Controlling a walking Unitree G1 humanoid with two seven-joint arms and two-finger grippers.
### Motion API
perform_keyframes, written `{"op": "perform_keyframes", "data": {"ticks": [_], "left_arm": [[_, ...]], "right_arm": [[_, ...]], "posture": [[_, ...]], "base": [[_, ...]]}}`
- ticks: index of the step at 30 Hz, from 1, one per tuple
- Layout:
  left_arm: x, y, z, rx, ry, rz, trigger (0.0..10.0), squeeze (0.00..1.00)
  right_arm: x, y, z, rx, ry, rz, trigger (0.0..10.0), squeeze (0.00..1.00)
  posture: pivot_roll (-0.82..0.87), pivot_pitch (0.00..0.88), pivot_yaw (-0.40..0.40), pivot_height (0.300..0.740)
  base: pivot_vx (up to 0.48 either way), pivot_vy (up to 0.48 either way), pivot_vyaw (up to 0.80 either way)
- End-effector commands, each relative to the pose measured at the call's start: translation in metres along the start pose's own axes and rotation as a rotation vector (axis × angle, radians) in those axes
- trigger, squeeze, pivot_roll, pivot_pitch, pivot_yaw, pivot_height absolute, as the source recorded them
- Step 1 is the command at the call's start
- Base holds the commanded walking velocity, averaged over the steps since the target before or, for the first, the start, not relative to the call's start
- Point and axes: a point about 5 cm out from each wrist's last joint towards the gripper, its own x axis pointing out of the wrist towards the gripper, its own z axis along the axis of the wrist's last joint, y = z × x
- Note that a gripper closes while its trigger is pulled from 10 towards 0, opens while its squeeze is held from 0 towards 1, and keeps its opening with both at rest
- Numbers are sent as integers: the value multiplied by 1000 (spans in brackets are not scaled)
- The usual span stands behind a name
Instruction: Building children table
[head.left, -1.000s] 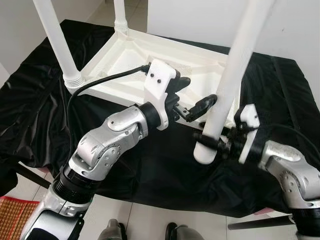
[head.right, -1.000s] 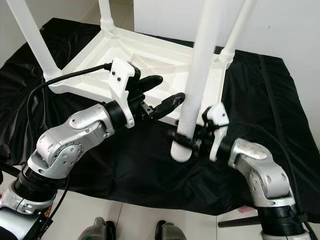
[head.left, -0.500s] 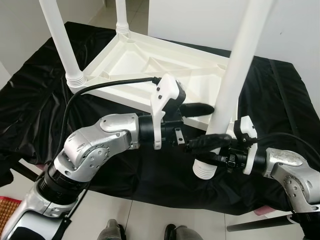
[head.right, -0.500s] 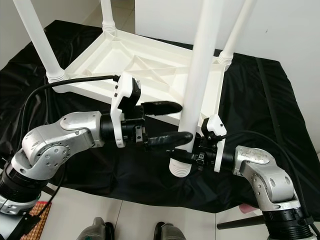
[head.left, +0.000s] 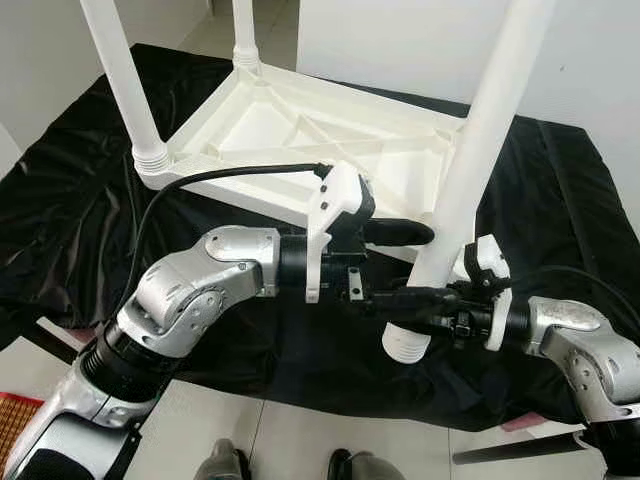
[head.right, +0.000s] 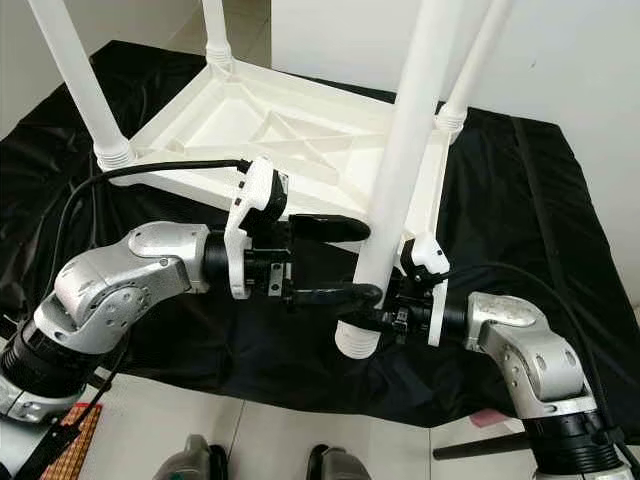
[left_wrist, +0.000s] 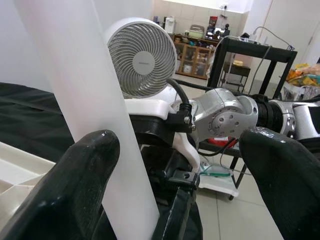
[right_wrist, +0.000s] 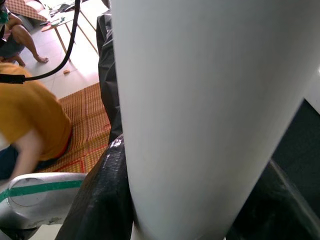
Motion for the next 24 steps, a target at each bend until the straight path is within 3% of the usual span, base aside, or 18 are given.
{"op": "perform_keyframes", "data": {"ticks": [1,14,24], "left_arm": [[-5,3,-15,-35,68,22,10000,0],[-12,16,-21,-57,84,109,10000,0],[-4,21,6,-39,-22,67,10000,0]], "right_arm": [[1,3,8,-56,-30,21,10000,0],[0,-11,12,-73,-81,-110,10000,0],[8,4,4,-62,-47,26,10000,0]], "posture": [[32,121,-62,740],[30,127,-53,740],[39,132,-59,740]], "base": [[0,0,0],[0,0,0],[0,0,0]]}}
